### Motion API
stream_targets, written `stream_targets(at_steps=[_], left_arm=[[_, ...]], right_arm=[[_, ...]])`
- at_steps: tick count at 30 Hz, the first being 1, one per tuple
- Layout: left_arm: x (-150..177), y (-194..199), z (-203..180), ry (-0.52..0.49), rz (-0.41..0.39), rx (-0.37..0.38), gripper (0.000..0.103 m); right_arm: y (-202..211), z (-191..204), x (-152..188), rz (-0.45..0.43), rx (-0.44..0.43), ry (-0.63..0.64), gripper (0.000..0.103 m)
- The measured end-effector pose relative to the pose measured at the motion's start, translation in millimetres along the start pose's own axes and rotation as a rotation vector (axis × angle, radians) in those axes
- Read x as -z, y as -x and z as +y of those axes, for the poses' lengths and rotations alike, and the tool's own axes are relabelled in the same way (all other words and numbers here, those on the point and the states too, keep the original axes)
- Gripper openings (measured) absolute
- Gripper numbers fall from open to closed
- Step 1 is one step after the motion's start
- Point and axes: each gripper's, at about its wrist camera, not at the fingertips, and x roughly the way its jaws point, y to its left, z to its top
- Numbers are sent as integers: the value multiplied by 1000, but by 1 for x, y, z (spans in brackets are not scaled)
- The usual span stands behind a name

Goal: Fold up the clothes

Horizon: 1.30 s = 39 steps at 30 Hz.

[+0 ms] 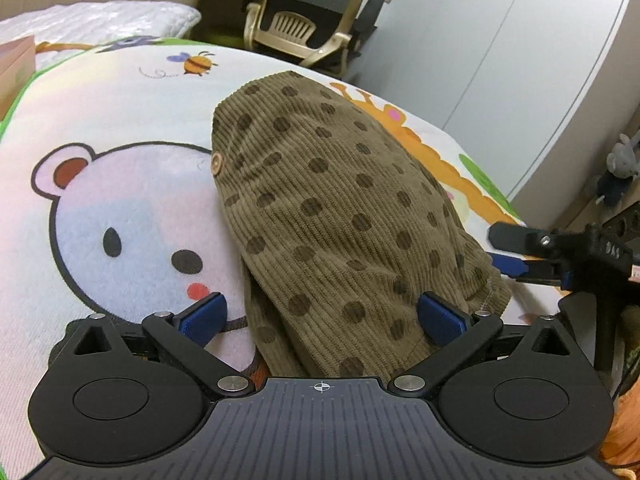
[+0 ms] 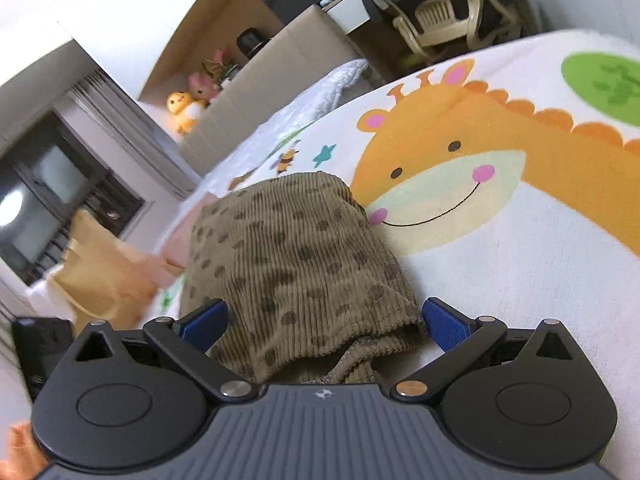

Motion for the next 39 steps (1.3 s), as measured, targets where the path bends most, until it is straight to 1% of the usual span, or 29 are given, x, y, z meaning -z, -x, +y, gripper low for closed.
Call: stream_targets(at_steps=[1, 2, 3, 5, 7, 10, 12, 13, 15, 16, 17, 18, 20, 23, 25, 27, 31, 32, 33, 35, 36, 37, 39], left_arm=[[0, 0, 1, -1, -1, 2, 103], [0, -1, 1, -3, -2, 3, 103], [0, -2, 2, -3, -3, 5, 103], [0, -3, 3, -4, -7, 9, 103], [1, -3, 3, -6, -13, 12, 103], [2, -3, 3, -10, -21, 16, 103], [2, -3, 4, -11, -21, 20, 103], [2, -3, 4, -12, -20, 22, 103], [2, -2, 4, -14, -17, 26, 103], [2, -2, 5, -13, -15, 30, 103], [1, -1, 6, -10, -13, 35, 103], [1, 0, 7, -7, -9, 40, 103], [1, 2, 9, -1, -1, 52, 103], [-5, 7, 18, 45, 9, 92, 103], [-15, 17, 24, 75, -39, 99, 103], [-30, 24, 27, 84, -97, 104, 103], [-67, 22, 29, 78, -179, 125, 103], [-77, 14, 29, 73, -181, 119, 103], [-84, 4, 30, 69, -175, 101, 103], [-95, -19, 31, 49, -154, 18, 103], [-98, -29, 31, 35, -141, -30, 103], [-97, -34, 32, 37, -127, -53, 103], [-93, -37, 39, 62, -101, -70, 103]], right_arm=[[0, 1, -3, 11, 4, -2, 103], [-2, 9, -7, 17, 47, 27, 103], [-3, 21, -12, 10, 90, 85, 103], [-7, 47, -24, -8, 149, 212, 103], [-17, 71, -41, -3, 150, 292, 103], [-38, 105, -63, -8, 109, 408, 103], [-62, 122, -74, 12, 144, 478, 103], [-78, 129, -79, 36, 178, 511, 103], [-124, 132, -84, 147, 322, 559, 103], [-143, 128, -82, 188, 364, 583, 103], [-159, 122, -80, 222, 387, 596, 103], [-165, 115, -80, 233, 363, 569, 103], [-163, 104, -85, 237, 329, 475, 103], [-140, 100, -83, 184, 317, 466, 103], [-119, 98, -78, 154, 304, 477, 103], [-98, 96, -71, 135, 294, 493, 103], [-82, 80, -37, 193, 380, 569, 103], [-77, 76, -29, 201, 397, 578, 103], [-71, 71, -24, 194, 406, 560, 103], [-59, 65, -16, 201, 409, 536, 103], [-53, 63, -14, 208, 406, 529, 103], [-47, 63, -13, 208, 402, 531, 103], [-34, 64, -10, 205, 391, 534, 103]])
